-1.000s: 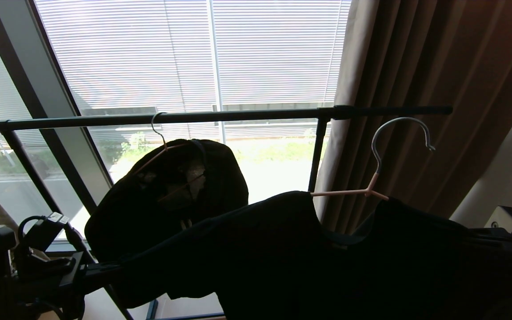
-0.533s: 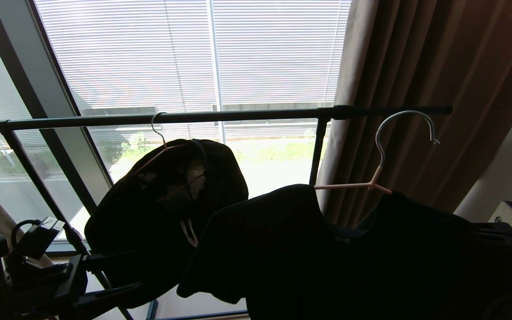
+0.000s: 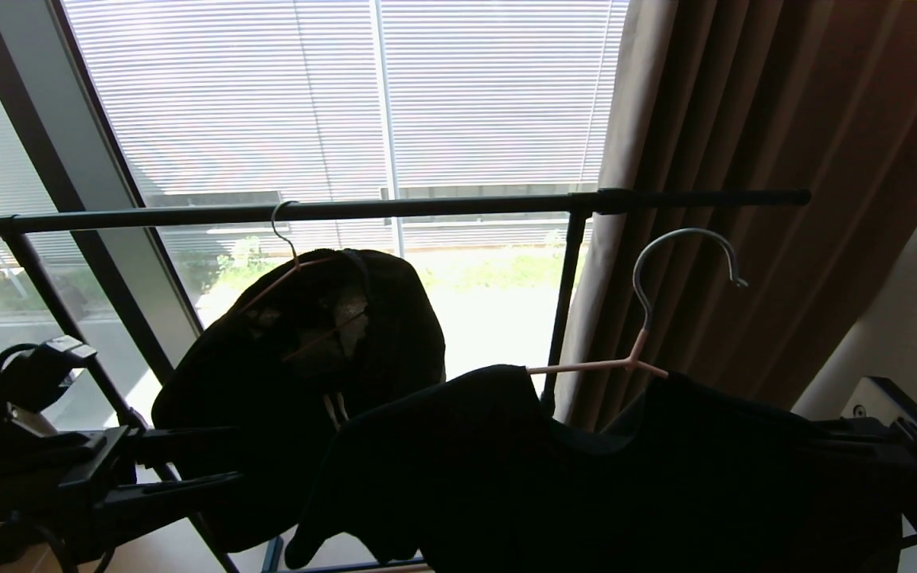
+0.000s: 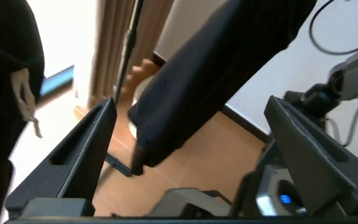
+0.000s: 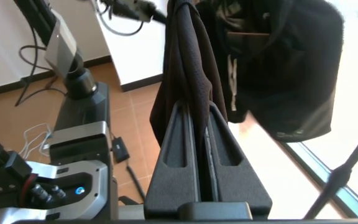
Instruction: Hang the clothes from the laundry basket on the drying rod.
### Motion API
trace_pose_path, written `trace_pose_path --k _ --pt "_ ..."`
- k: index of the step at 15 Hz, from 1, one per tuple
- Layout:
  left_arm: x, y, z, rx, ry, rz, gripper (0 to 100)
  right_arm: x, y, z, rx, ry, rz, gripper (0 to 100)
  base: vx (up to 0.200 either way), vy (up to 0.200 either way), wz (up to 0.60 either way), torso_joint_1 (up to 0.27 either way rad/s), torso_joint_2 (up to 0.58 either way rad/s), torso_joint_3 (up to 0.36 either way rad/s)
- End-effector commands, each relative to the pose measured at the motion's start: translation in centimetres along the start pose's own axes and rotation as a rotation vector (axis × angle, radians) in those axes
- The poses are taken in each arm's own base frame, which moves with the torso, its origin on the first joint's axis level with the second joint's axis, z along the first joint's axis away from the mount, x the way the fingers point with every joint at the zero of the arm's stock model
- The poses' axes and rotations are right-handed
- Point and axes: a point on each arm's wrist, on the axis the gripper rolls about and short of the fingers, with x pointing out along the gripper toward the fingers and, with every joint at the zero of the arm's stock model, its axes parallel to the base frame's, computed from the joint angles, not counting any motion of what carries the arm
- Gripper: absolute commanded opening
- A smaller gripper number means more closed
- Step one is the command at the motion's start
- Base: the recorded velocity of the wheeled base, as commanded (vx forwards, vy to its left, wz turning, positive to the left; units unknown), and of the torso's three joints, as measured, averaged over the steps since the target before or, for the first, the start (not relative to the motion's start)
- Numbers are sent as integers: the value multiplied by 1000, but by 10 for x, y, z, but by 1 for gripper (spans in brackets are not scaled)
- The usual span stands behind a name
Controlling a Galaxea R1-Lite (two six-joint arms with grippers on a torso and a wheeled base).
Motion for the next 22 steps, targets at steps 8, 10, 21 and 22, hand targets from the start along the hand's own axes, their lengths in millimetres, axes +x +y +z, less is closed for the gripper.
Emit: trace_pose_path --k 8,10,21,22 --pt "62 -76 71 346 100 -110 100 10 8 -4 9 13 58 0 0 0 0 0 0 0" --pt "80 -79 72 348 134 -168 100 12 9 -4 6 15 69 0 0 0 0 0 0 0" --pt "135 -84 59 328 253 -309 100 21 11 -2 1 23 122 0 0 0 0 0 0 0" --pt "137 -85 59 330 255 -315 100 22 11 -3 2 24 126 0 0 0 0 0 0 0"
